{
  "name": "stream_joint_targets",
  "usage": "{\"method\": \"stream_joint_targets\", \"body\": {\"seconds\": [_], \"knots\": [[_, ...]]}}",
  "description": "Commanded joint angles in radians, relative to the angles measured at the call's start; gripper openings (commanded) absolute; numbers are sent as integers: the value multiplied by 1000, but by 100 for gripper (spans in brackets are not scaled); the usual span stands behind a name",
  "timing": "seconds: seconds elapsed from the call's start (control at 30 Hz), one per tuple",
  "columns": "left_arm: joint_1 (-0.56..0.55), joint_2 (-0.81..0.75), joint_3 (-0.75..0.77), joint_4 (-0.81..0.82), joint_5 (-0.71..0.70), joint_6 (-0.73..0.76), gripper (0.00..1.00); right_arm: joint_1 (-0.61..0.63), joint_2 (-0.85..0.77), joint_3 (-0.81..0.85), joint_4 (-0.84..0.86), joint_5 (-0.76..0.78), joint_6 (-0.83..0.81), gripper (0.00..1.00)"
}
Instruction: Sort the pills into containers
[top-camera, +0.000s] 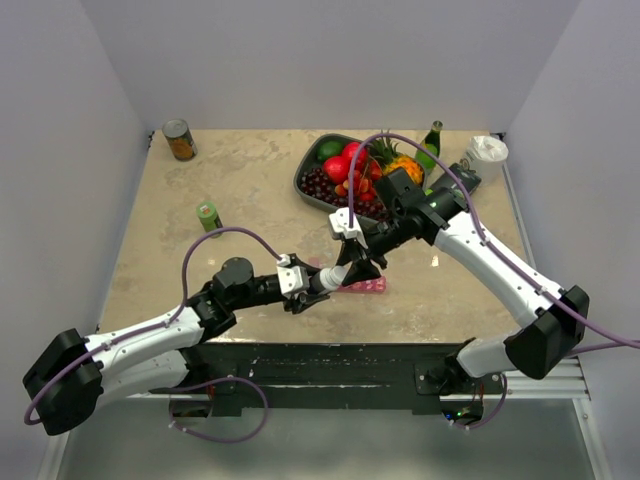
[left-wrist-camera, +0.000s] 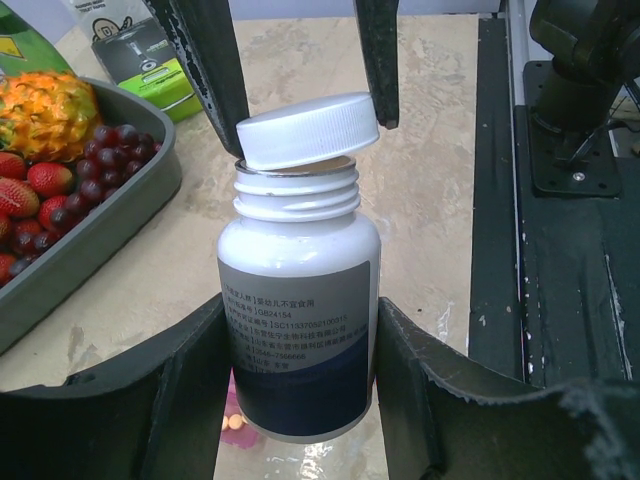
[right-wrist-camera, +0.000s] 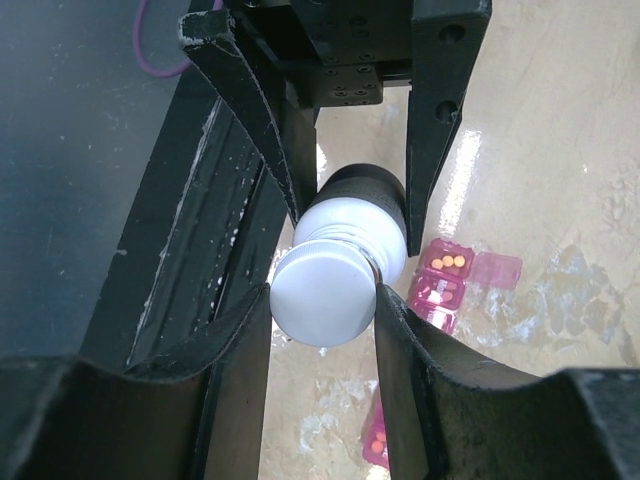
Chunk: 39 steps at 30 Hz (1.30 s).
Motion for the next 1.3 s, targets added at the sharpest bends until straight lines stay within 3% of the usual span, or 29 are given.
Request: {"method": "stream_joint_targets", "body": {"seconds": [0.0, 0.7, 1.27], "knots": [[-12, -12, 36, 115, -4, -15, 0, 10, 7, 52, 33, 2, 26, 9], [-10, -35, 13, 123, -30, -46, 0, 9, -2, 80, 21, 75, 20, 10], [-10, -29, 35, 120, -74, -87, 0, 26, 15, 23, 41, -9, 32, 12]]}}
